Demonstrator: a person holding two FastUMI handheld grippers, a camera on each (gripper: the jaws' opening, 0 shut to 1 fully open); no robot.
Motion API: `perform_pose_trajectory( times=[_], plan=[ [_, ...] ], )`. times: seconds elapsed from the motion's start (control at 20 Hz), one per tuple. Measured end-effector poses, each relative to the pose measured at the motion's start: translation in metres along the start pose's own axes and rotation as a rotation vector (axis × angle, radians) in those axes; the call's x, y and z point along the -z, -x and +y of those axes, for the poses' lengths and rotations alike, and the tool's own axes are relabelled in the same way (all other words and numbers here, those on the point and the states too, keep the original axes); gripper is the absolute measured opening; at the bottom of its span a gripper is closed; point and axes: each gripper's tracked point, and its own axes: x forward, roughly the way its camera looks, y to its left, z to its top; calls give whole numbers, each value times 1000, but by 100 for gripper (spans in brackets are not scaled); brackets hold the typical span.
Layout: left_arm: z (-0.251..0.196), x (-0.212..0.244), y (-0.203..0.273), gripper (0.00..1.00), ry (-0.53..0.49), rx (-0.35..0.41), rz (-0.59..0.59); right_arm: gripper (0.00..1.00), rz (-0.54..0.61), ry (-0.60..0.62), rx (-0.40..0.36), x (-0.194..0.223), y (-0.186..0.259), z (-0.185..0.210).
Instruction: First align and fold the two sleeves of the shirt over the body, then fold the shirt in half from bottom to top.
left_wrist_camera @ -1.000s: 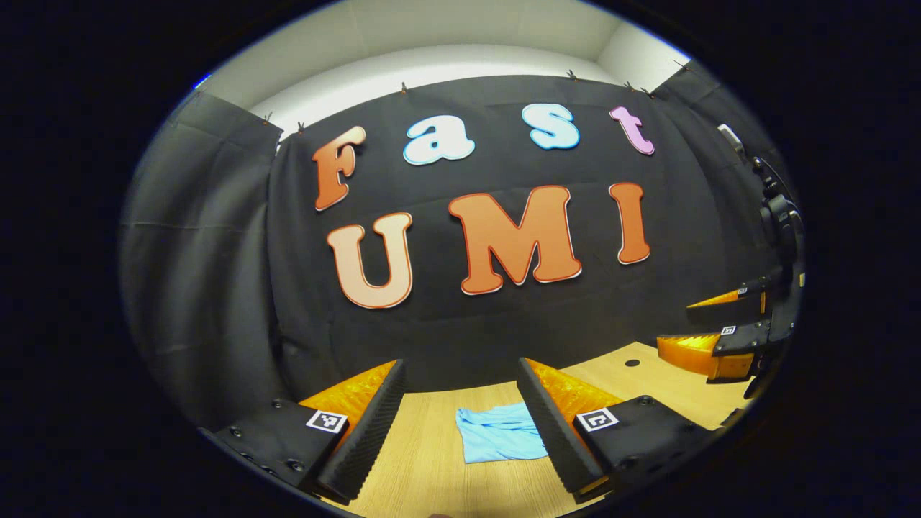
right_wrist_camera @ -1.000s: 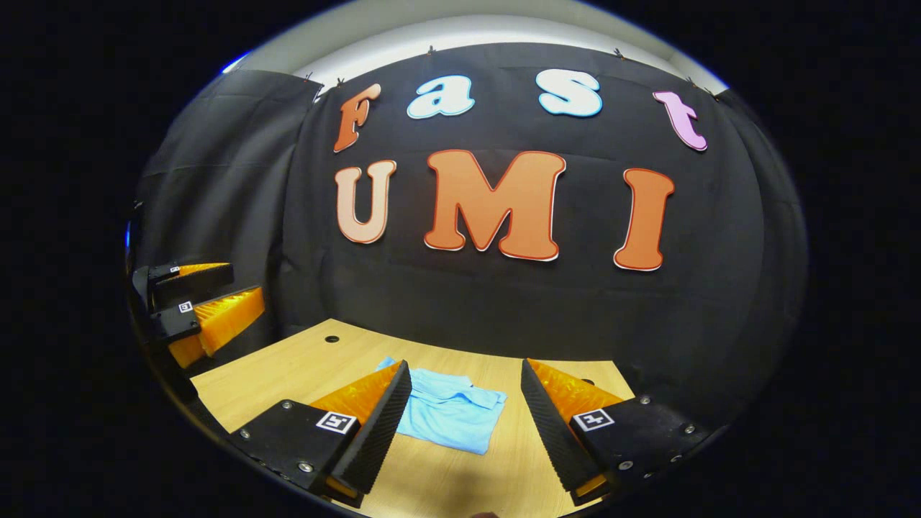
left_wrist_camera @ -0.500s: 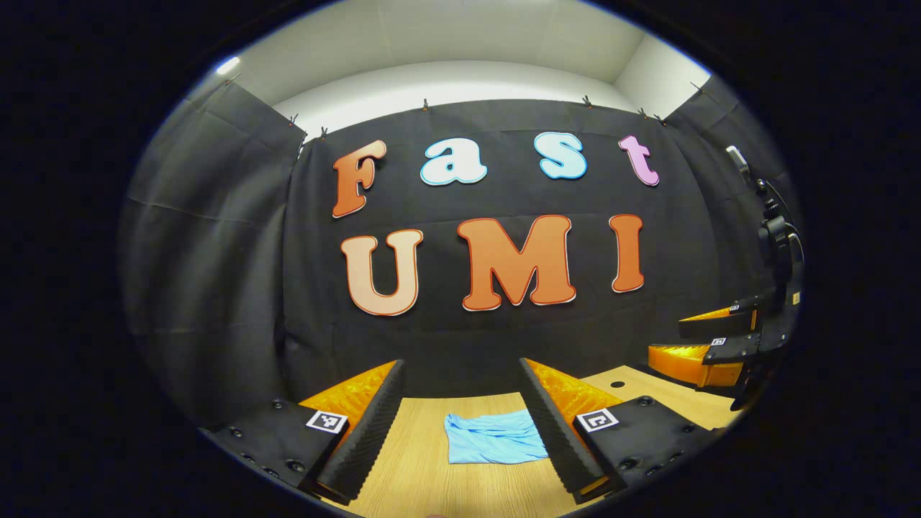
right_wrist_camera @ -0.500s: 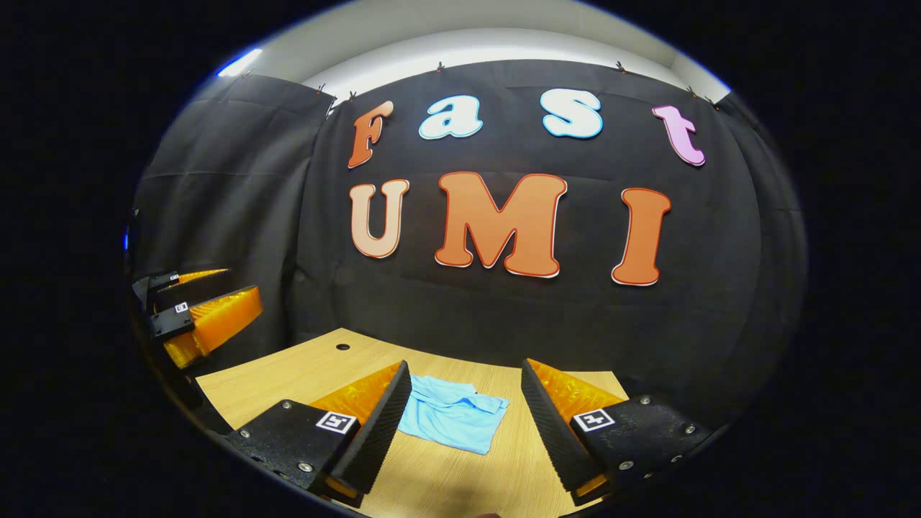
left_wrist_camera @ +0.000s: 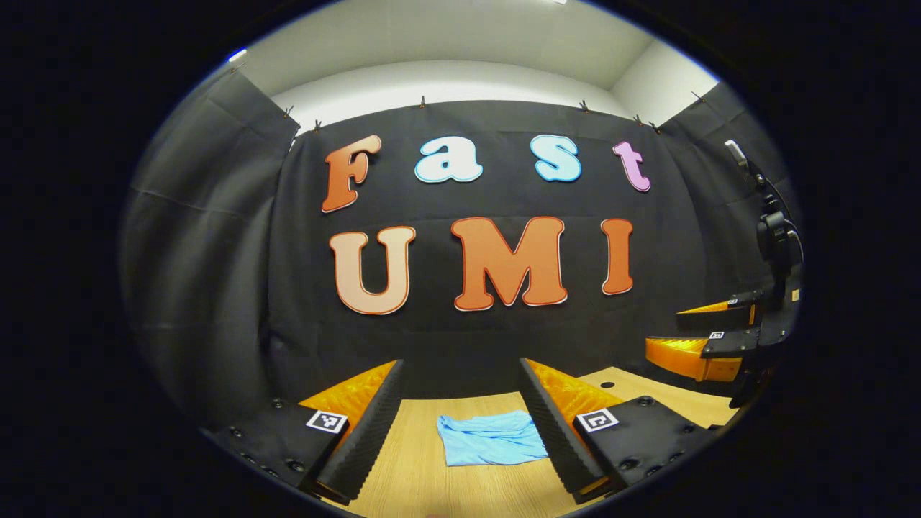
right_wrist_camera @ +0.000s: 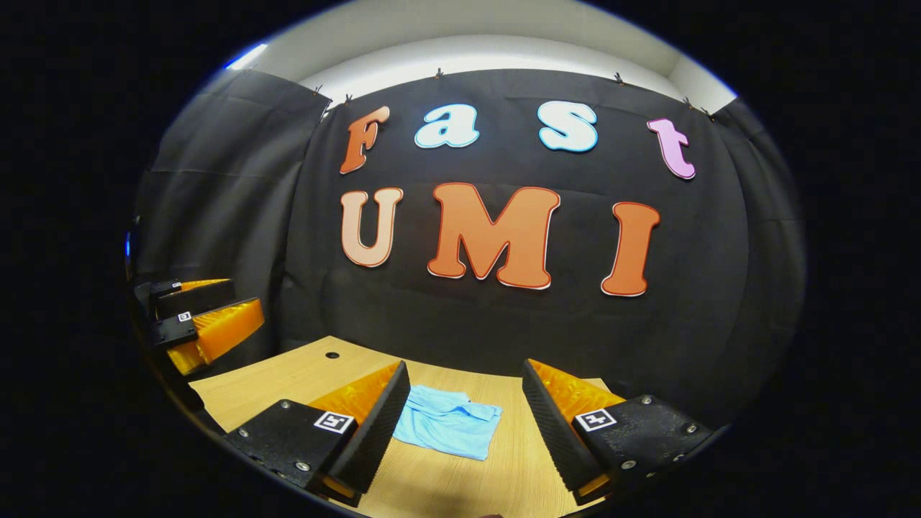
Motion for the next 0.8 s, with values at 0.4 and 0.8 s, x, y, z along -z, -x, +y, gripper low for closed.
perform_pose_trajectory(
  times=[0.4,0.8],
  plan=[
    [30,11,-20,100,8,70,-20,97,31,-6,75,8,7,8],
    [44,14,-30,100,-35,36,-28,97,22,-6,44,6,16,16]
  ],
)
